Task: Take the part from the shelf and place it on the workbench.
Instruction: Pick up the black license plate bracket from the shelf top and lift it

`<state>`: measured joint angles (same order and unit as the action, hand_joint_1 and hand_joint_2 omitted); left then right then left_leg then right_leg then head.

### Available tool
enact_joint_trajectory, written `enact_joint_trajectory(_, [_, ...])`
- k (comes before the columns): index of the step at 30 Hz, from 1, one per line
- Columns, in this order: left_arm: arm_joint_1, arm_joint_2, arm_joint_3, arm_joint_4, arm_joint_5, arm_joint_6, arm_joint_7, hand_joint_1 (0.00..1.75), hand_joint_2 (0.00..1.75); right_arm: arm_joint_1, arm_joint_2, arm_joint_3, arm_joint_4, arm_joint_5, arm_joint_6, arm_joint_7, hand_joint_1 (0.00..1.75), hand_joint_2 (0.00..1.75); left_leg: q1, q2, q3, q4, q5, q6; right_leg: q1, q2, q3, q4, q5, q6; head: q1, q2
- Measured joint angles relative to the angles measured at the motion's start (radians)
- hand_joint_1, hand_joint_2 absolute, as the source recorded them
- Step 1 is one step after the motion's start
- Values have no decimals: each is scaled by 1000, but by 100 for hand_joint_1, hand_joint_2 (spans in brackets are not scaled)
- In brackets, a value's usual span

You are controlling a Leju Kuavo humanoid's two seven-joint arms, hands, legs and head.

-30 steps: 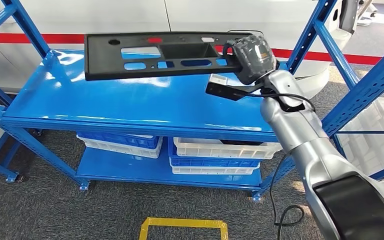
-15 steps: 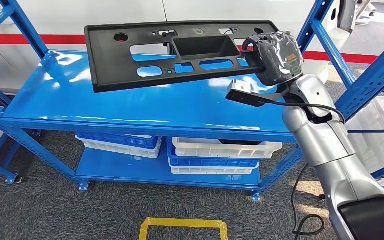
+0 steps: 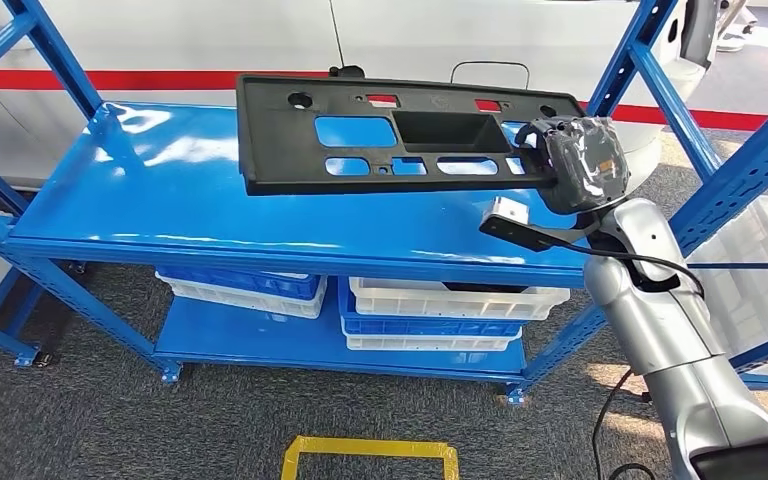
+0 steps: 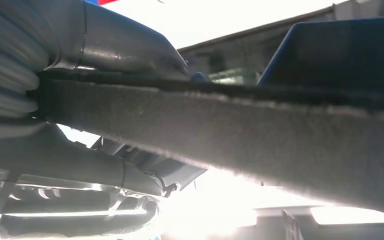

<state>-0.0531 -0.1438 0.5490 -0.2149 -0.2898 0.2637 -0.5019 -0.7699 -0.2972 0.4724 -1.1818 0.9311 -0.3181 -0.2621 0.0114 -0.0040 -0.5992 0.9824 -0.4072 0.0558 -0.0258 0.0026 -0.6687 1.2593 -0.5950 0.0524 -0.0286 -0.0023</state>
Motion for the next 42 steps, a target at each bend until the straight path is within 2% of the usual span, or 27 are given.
enact_joint_trajectory(1, [0,0,-1,1,-1,1,0,0,0,6,-4,-1,0,0,0,0,169,175,0,0,0,0,0,-1,-2,0,-12,16,5,8,0,0])
enact_joint_trajectory(2, [0,1,-3,2,-1,1,1,0,0,11,-8,-2,0,0,0,0,169,175,2,-1,0,2,-1,-3,-5,-1,-4,-11,28,19,0,0])
enact_joint_trajectory(4, [0,2,-6,4,-1,1,1,0,0,13,-12,-3,-1,0,0,0,169,175,5,-1,-2,9,-4,-13,-16,-3,58,-148,90,42,2,0])
enact_joint_trajectory(5, [-1,2,-8,4,-2,1,1,0,0,14,-13,-3,-1,0,0,0,169,175,5,-2,-5,13,-6,-21,-15,-1,87,-203,115,44,2,0])
enact_joint_trajectory(7, [-2,5,-10,4,-4,0,1,0,0,16,-15,-4,-3,0,1,0,169,175,0,-5,-11,26,-9,-35,-13,4,108,-245,129,32,3,0])
enact_joint_trajectory(10, [-1,8,-14,5,-17,8,1,0,0,19,-13,-3,-4,0,6,0,169,175,5,-6,-26,44,-17,-49,-16,8,94,-238,133,1,-1,0])
enact_joint_trajectory(12, [-1,8,-20,6,-28,24,0,0,0,17,-6,0,-4,2,9,-1,169,175,10,-2,-55,110,-74,-57,-15,7,83,-239,143,-20,-4,0])
enact_joint_trajectory(14, [-3,8,-25,6,-35,40,-1,0,0,16,5,3,-3,7,9,-2,169,175,10,0,-101,238,-156,-61,-8,6,71,-238,151,-35,-4,0])
enact_joint_trajectory(15, [-3,8,-26,6,-38,46,-1,0,0,17,11,5,-2,11,8,-3,169,175,10,0,-118,291,-182,-62,-5,5,66,-238,155,-40,-4,0])
enact_joint_trajectory(16, [-4,9,-27,7,-41,50,-1,0,0,17,15,7,0,14,6,-3,169,175,9,0,-120,316,-188,-61,-1,5,60,-238,159,-43,-4,0])
enact_joint_trajectory(17, [-4,9,-27,7,-44,54,-1,0,0,17,19,9,2,17,4,-3,169,175,9,0,-104,304,-176,-57,2,5,56,-238,162,-45,-4,0])
enact_joint_trajectory(18, [-4,9,-28,7,-46,57,0,0,0,18,21,10,3,18,2,-4,169,175,9,0,-70,259,-152,-52,4,4,53,-238,165,-45,-4,0])
enact_joint_trajectory(20, [-7,11,-32,7,-49,61,2,0,0,16,22,11,4,17,-5,-6,169,175,5,0,19,129,-111,-38,9,3,49,-237,172,-41,-4,0])
enact_joint_trajectory(21, [-8,13,-33,7,-51,65,3,0,0,14,22,10,4,16,-8,-7,169,175,2,0,48,81,-100,-34,11,1,47,-237,176,-36,-3,0])
enact_joint_trajectory(23, [-11,14,-36,7,-56,76,6,0,0,9,23,10,7,10,-12,-10,169,175,-6,1,65,45,-97,-29,13,-2,44,-238,185,-24,-3,0])
enact_joint_trajectory(25, [-12,12,-39,7,-63,91,8,0,0,6,23,10,13,4,-13,-15,169,175,-7,3,58,35,-81,-21,13,-3,37,-235,188,-12,-3,0])
enact_joint_trajectory(26, [-12,11,-41,8,-66,101,9,0,0,4,22,10,16,0,-13,-20,169,175,-5,4,54,29,-70,-14,13,-3,27,-221,175,-11,-2,0])
enact_joint_trajectory(28, [-14,9,-44,9,-68,117,10,0,0,-4,23,11,27,-4,-15,-28,169,175,-3,7,38,21,-48,-4,12,-3,-11,-131,109,-20,1,0])
enact_joint_trajectory(30, [-15,10,-44,9,-68,129,11,0,0,-12,27,15,44,-7,-19,-32,169,175,-4,6,14,20,-31,0,13,-3,-50,2,40,-25,5,0])
enact_joint_trajectory(31, [-15,9,-44,10,-68,134,11,0,0,-14,29,18,53,-8,-21,-34,169,175,-4,6,3,21,-23,-1,13,-3,-55,42,28,-20,5,0])
enact_joint_trajectory(32, [-15,9,-44,10,-69,137,11,0,0,-16,32,22,62,-9,-22,-36,169,175,-3,6,-8,21,-15,-2,12,-3,-42,48,31,-12,5,0])
enact_joint_trajectory(33, [-15,8,-44,11,-69,138,11,0,0,-19,35,26,69,-10,-23,-38,169,175,-3,6,-19,22,-7,-5,10,-3,-10,14,49,-2,5,0])
enact_joint_trajectory(35, [-15,7,-44,11,-71,140,11,0,0,-32,42,33,79,-11,-23,-41,169,175,-5,6,-37,27,7,-13,7,-3,88,-126,81,9,5,0])
enact_joint_trajectory(37, [-15,6,-44,11,-76,146,12,0,0,-45,48,39,88,-16,-26,-43,169,175,-9,6,-51,33,20,-24,11,-1,151,-232,84,4,5,0])
enact_joint_trajectory(38, [-15,6,-44,11,-78,149,12,0,0,-50,52,42,93,-18,-27,-43,169,175,-11,5,-55,35,26,-29,14,0,159,-250,81,-1,4,0])
enact_joint_trajectory(40, [-13,5,-44,12,-78,154,14,0,0,-55,59,48,104,-21,-27,-43,169,175,-9,3,-63,40,31,-37,9,-1,149,-253,89,-16,4,0])
enact_joint_trajectory(42, [-12,4,-44,13,-78,158,14,0,0,-61,65,53,114,-22,-27,-44,169,175,-4,1,-80,72,-8,-47,1,-4,138,-253,104,-37,4,0])
